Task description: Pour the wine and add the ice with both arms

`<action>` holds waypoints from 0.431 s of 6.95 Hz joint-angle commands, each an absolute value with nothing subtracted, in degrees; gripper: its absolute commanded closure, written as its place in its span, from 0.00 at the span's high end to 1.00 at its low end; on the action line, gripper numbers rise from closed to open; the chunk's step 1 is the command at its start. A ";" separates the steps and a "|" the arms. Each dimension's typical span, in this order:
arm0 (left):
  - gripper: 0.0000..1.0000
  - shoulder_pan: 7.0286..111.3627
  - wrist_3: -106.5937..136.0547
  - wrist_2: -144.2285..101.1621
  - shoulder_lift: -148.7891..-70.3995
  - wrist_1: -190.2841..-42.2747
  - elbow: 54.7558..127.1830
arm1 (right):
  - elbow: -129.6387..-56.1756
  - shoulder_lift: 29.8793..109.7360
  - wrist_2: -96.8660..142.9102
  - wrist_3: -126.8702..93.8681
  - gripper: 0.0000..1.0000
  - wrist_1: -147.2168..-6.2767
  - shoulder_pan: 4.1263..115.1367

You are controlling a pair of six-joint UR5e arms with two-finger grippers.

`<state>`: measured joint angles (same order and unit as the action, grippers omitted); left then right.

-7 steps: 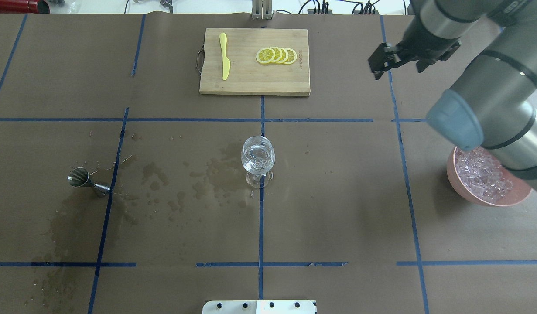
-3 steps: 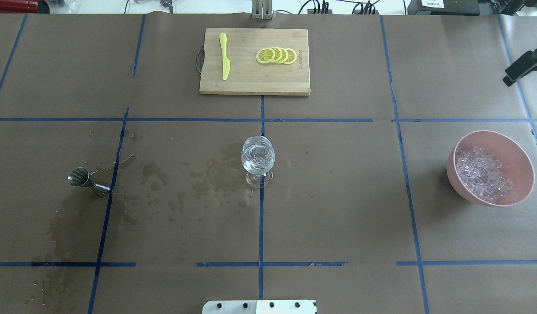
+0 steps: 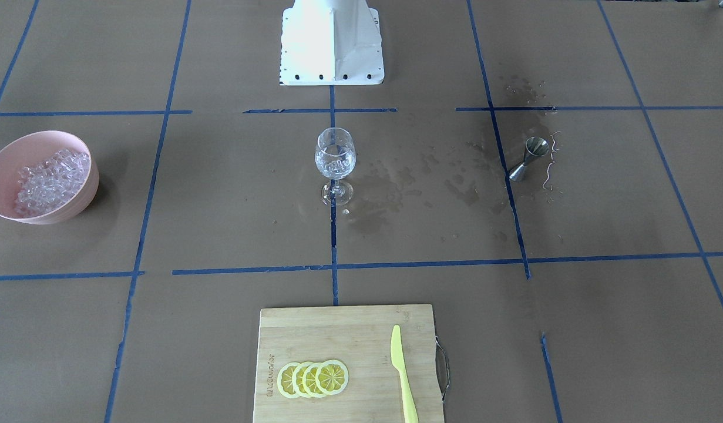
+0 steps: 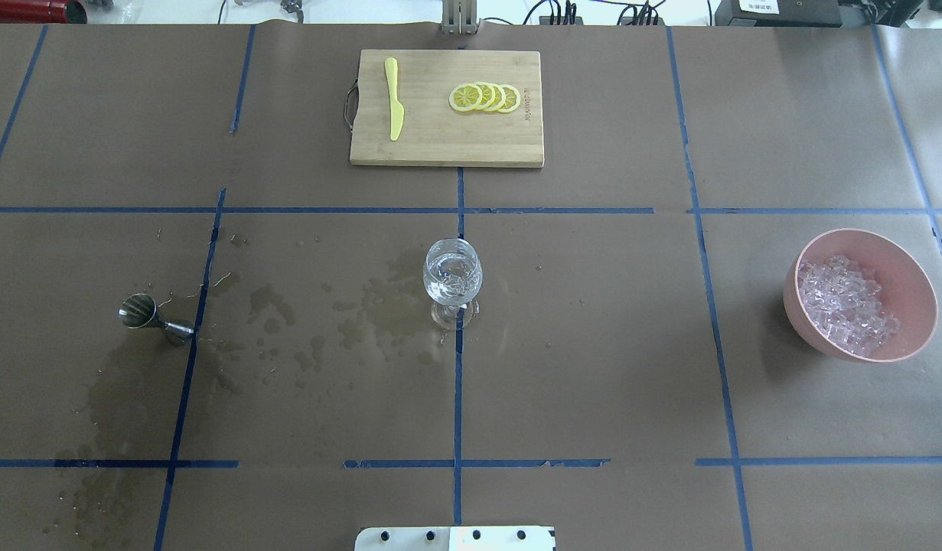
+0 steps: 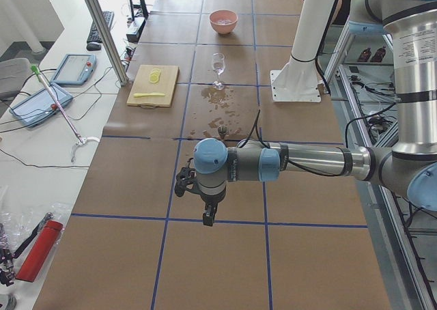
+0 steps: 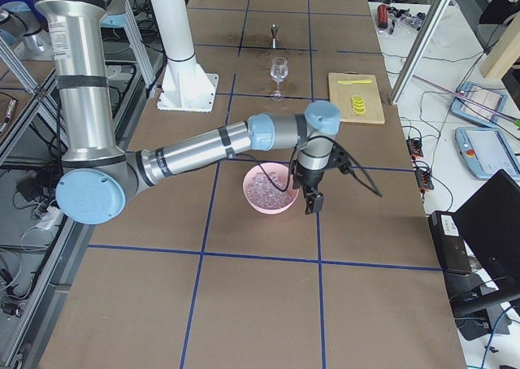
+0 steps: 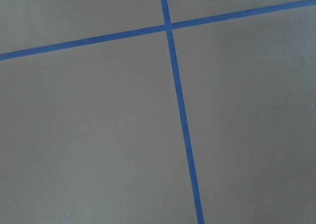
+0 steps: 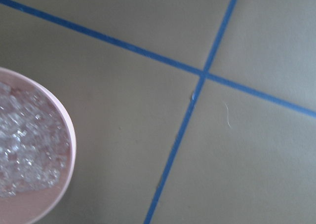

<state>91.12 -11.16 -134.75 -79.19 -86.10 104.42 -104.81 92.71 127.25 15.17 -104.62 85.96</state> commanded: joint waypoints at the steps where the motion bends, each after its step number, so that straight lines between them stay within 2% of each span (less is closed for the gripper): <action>1: 1.00 91.14 -11.16 -134.82 -79.19 -86.13 104.50 | -102.93 101.14 127.61 15.82 1.00 -100.75 91.04; 3: 1.00 91.05 -11.16 -134.82 -79.19 -86.31 104.41 | -103.18 102.13 127.53 16.08 1.00 -99.23 93.24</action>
<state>91.09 -11.16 -134.82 -79.19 -86.17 104.45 -103.16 101.37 127.53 15.91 -100.04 91.91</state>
